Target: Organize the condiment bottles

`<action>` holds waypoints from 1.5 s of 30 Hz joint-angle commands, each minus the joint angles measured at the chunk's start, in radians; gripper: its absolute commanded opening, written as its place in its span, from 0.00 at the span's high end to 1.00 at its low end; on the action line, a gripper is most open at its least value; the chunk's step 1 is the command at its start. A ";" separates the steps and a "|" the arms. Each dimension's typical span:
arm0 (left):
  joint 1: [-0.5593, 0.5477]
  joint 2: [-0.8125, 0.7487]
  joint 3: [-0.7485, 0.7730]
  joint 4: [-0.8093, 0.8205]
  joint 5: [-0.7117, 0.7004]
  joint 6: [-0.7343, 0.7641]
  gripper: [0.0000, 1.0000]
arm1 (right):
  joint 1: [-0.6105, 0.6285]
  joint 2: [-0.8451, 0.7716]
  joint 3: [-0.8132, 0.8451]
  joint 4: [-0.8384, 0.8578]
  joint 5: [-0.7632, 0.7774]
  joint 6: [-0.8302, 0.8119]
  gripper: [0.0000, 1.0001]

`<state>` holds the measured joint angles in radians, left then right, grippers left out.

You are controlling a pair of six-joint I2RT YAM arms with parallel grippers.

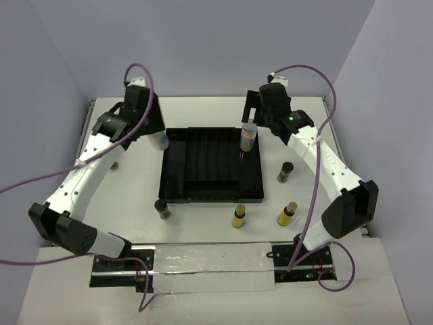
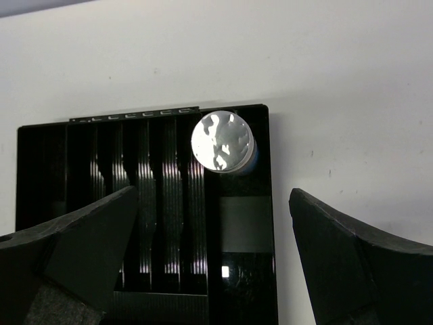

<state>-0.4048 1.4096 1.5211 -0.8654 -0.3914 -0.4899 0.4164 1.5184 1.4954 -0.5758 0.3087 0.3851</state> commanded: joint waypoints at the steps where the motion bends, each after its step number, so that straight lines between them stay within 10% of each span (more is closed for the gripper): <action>1: -0.176 0.109 0.212 -0.027 0.049 0.048 0.90 | -0.012 -0.103 -0.006 -0.007 0.011 0.014 0.00; 19: -0.503 0.627 0.814 -0.017 0.130 0.125 0.90 | -0.236 -0.376 -0.250 -0.010 0.071 0.143 0.00; 45: -0.597 0.846 0.710 0.287 0.023 0.179 0.90 | -0.352 -0.563 -0.407 -0.009 0.083 0.164 0.00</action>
<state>-0.9989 2.2587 2.2605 -0.7145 -0.3146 -0.3092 0.0719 0.9826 1.1126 -0.5889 0.3887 0.5522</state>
